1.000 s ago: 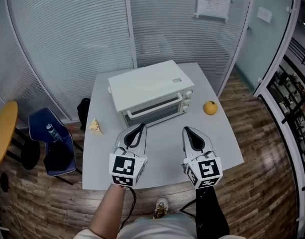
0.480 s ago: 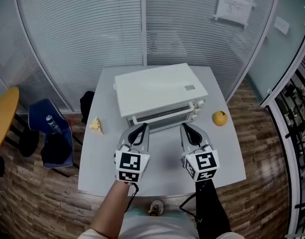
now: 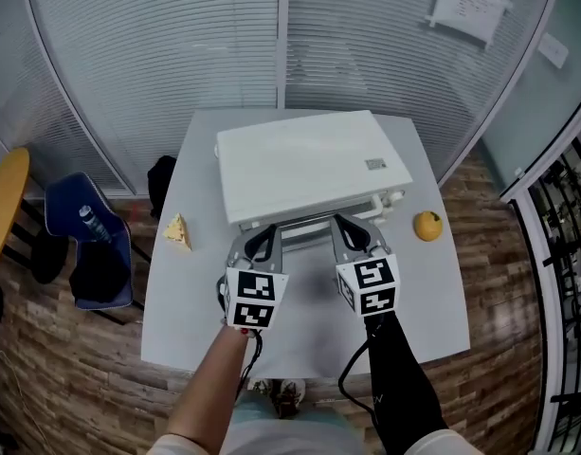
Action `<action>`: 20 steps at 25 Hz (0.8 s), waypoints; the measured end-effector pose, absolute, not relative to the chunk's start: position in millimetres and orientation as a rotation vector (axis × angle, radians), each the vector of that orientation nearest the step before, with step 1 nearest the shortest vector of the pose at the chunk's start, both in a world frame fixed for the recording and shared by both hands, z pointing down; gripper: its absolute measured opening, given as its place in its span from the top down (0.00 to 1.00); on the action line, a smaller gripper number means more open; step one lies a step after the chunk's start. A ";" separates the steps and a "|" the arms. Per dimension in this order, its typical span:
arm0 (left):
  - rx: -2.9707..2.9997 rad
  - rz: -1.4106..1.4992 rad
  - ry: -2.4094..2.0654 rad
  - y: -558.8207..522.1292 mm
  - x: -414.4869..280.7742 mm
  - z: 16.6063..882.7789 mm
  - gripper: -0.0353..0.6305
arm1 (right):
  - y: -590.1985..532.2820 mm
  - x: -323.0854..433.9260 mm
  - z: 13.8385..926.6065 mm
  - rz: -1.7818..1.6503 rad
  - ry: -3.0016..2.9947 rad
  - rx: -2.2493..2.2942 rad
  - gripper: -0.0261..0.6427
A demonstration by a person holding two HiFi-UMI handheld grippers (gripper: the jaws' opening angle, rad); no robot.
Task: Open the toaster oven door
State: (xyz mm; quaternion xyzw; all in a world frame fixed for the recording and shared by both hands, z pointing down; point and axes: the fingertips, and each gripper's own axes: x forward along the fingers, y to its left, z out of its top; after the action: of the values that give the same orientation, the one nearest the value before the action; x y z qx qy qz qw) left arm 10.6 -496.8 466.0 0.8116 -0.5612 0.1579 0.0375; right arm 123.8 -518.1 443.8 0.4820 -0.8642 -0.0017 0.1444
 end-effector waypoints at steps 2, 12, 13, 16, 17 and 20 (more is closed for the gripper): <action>2.488 0.465 -1.721 -499.3 11.5 466.2 0.86 | -526.2 122.4 453.6 0.034 -2.459 1.360 0.96; 2.451 0.400 -1.709 -487.1 15.1 470.2 0.86 | -515.5 123.1 462.4 0.090 -2.438 1.313 0.96; 2.453 0.411 -1.717 -484.1 16.7 470.9 0.86 | -512.3 124.0 463.3 0.079 -2.430 1.313 0.96; 2.467 0.457 -1.713 -472.6 24.7 475.7 0.86 | -497.8 129.5 468.3 0.070 -2.416 1.307 0.96; 2.465 0.465 -1.709 -467.7 26.8 478.2 0.86 | -491.2 131.5 470.9 0.072 -2.412 1.305 0.96; 2.448 0.490 -1.719 -450.9 31.9 487.8 0.86 | -471.7 137.6 480.2 0.095 -2.411 1.318 0.96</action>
State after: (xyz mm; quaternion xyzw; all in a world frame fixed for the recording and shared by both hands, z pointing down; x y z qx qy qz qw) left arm 31.9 -450.9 487.8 0.8064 -0.5663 0.1614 0.0553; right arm 137.6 -471.7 480.2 0.4701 -0.8602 0.0338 0.1948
